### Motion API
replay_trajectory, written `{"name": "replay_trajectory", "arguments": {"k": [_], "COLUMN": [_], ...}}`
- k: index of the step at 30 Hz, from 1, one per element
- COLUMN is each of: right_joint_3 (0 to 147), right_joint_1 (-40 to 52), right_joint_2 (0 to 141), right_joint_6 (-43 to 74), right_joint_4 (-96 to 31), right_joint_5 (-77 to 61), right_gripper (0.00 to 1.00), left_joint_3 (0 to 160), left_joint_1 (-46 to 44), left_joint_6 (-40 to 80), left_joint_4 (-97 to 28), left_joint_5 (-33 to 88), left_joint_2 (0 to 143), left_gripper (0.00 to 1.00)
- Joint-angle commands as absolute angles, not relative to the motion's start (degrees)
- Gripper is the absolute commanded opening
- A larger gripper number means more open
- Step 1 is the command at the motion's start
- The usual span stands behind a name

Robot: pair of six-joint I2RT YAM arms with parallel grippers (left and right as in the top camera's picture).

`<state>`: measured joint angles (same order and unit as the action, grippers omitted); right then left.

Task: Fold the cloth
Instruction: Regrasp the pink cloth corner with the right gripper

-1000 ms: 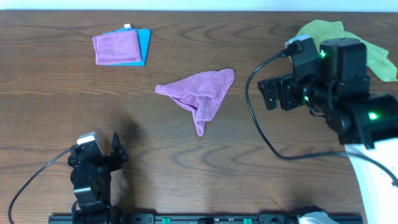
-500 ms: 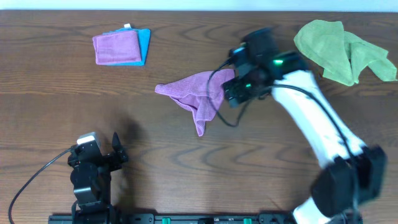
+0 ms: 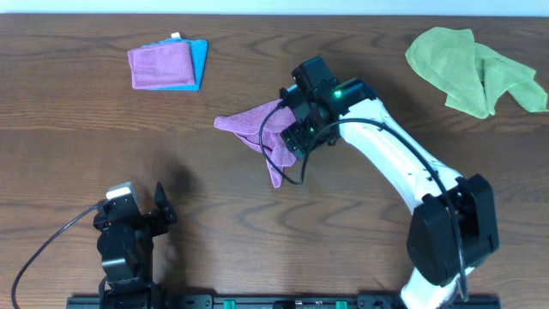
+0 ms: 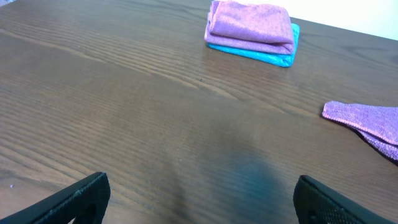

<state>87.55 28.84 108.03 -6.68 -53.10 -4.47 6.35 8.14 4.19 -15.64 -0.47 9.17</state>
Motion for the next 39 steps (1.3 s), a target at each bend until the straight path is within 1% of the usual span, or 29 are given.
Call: {"name": "replay_trajectory", "arguments": {"k": [1,3,7,10,16,19,25,33,35,38,39], "right_joint_3": [87.66,87.88,88.55,90.50,93.69,93.76,93.76,93.73,93.73,93.73,93.73], "right_joint_1": [29.45,29.43,29.45,31.09,34.70,35.42,35.40,33.87,33.28,32.80,32.60], "right_joint_2": [110.78,113.03,117.10,119.24,121.95,122.19,122.32,124.79,125.45,125.75,125.75], "right_joint_6": [-8.78,-9.67,-10.39,-11.18,-12.36,-12.38,-12.97,-13.85,-13.80,-13.78,-13.80], "right_joint_4": [-51.96,-51.88,-51.37,-50.92,-48.93,-47.77,-45.69,-43.88,-43.66,-43.20,-42.83], "right_joint_5": [2.66,3.73,3.88,4.75,11.60,12.01,13.87,17.82,17.82,18.92,20.12], "right_gripper": [0.77,0.76,0.72,0.72,0.70,0.69,0.69,0.65,0.60,0.47,0.40], "left_joint_3": [4.97,4.97,4.97,4.97,4.97,4.97,4.97,4.97,4.97,4.97,4.97], "left_joint_1": [8.34,8.34,8.34,8.34,8.34,8.34,8.34,8.34,8.34,8.34,8.34], "left_joint_6": [3.27,3.27,3.27,3.27,3.27,3.27,3.27,3.27,3.27,3.27,3.27], "left_joint_4": [-16.40,-16.40,-16.40,-16.40,-16.40,-16.40,-16.40,-16.40,-16.40,-16.40,-16.40], "left_joint_5": [-1.48,-1.48,-1.48,-1.48,-1.48,-1.50,-1.50,-1.48,-1.48,-1.48,-1.48], "left_joint_2": [8.82,8.84,8.84,8.82,8.84,8.82,8.84,8.82,8.84,8.82,8.82], "left_gripper": [0.95,0.95,0.95,0.95,0.95,0.95,0.96,0.95,0.95,0.95,0.96]}}
